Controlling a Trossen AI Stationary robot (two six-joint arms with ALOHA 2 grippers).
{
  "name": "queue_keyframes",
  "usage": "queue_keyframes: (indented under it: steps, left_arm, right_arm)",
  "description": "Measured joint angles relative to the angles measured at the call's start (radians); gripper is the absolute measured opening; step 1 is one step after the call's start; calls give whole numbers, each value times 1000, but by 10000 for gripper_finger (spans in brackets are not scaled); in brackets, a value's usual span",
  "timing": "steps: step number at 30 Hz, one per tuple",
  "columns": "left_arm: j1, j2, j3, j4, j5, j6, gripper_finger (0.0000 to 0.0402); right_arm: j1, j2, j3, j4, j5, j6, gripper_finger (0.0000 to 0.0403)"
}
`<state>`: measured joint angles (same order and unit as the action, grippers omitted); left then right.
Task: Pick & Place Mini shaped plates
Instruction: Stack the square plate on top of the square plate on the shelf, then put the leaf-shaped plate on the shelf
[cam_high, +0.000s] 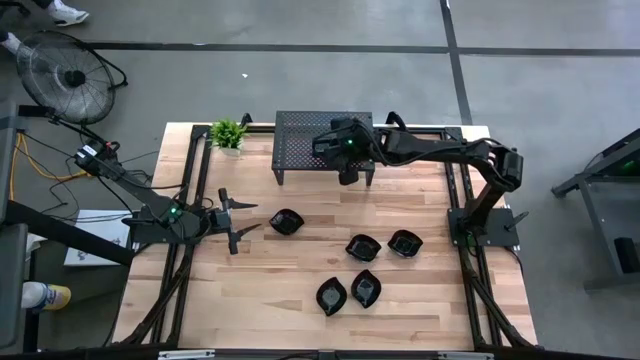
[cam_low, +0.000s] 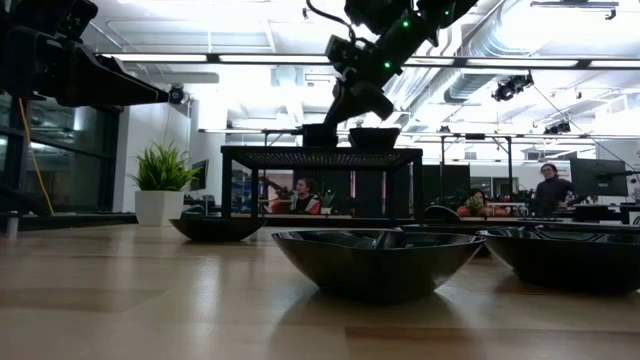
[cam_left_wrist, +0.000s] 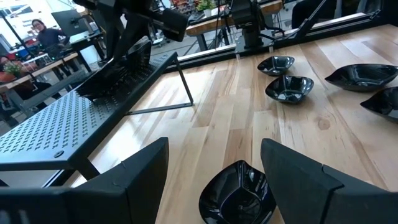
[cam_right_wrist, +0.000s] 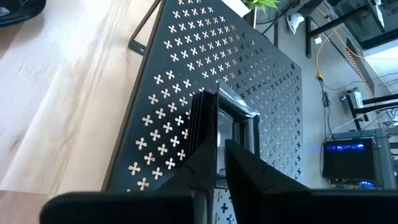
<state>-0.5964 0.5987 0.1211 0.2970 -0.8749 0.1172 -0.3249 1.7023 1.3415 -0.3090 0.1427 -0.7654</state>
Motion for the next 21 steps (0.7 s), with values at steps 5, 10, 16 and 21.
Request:
queue_keyframes:
  steps: [5, 10, 16, 21]
  left_arm:
    - [0, 0, 0, 0, 0, 0, 250]
    - [0, 0, 0, 0, -1, 0, 250]
    - [0, 0, 0, 0, -2, 0, 250]
    - [0, 0, 0, 0, -2, 0, 250]
  right_arm:
    - [0, 0, 0, 1, 0, 0, 42]
    - [0, 0, 0, 8, -1, 2, 64]
    - [3, 0, 0, 15, 5, 7, 99]
    - [21, 0, 0, 14, 75, 37, 118]
